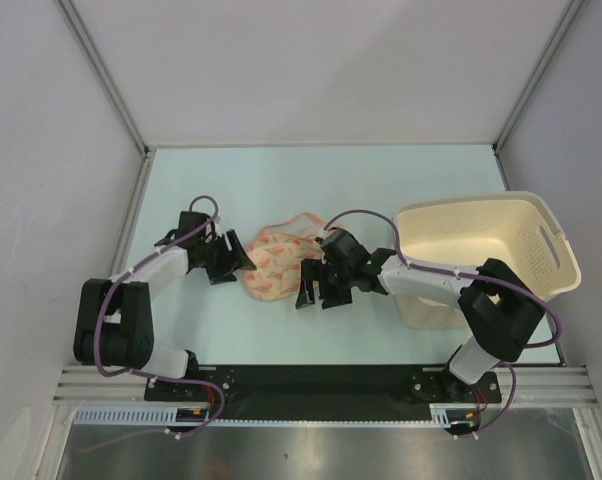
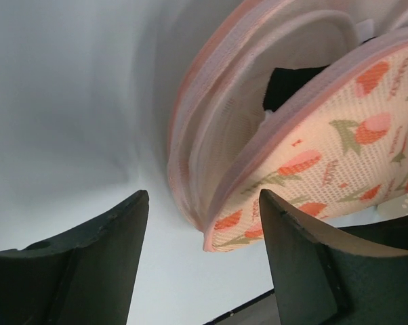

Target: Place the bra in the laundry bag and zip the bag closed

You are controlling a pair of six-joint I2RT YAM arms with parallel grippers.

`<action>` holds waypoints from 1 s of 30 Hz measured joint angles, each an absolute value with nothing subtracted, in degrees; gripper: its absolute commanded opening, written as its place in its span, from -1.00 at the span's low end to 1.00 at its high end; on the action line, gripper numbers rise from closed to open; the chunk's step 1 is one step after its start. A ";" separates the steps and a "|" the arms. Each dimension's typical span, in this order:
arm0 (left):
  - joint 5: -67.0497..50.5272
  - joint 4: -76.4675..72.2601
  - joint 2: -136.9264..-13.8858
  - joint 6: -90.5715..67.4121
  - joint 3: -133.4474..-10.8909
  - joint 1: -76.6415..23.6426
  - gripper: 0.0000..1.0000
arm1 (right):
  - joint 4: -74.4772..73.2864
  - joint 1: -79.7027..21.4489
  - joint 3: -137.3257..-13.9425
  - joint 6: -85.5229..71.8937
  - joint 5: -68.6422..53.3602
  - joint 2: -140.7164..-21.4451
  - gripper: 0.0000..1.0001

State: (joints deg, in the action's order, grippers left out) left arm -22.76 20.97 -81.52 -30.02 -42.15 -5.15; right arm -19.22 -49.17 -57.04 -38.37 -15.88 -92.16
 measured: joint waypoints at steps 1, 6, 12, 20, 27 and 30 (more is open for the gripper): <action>-22.85 21.12 -82.39 -29.47 -42.24 -5.21 0.44 | -17.06 -49.17 -55.27 -39.97 -16.51 -91.90 0.66; -23.11 20.82 -85.93 -28.36 -42.24 -5.32 0.38 | -7.40 -49.17 -49.74 -48.25 -17.91 -91.70 0.67; -25.06 15.35 -87.94 -29.39 -41.36 -5.34 -0.20 | 4.40 -49.54 -45.08 -57.14 -15.66 -91.70 0.66; -27.86 8.84 -89.86 -34.59 -38.92 -5.19 -1.00 | 12.16 -51.59 -42.96 -64.20 -10.81 -92.75 0.64; -33.36 3.90 -89.84 -41.47 -35.33 -3.97 -1.00 | 17.26 -52.60 -42.96 -66.61 -9.30 -95.42 0.62; -35.90 1.28 -89.34 -45.36 -32.27 -3.01 -1.00 | 18.15 -53.34 -42.96 -67.51 -8.75 -96.29 0.59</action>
State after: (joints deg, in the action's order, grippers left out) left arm -35.90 1.28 -89.34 -45.36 -32.27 -3.01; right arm 18.15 -53.34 -42.96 -67.51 -8.75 -96.29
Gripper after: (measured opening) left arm 0.030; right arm 0.812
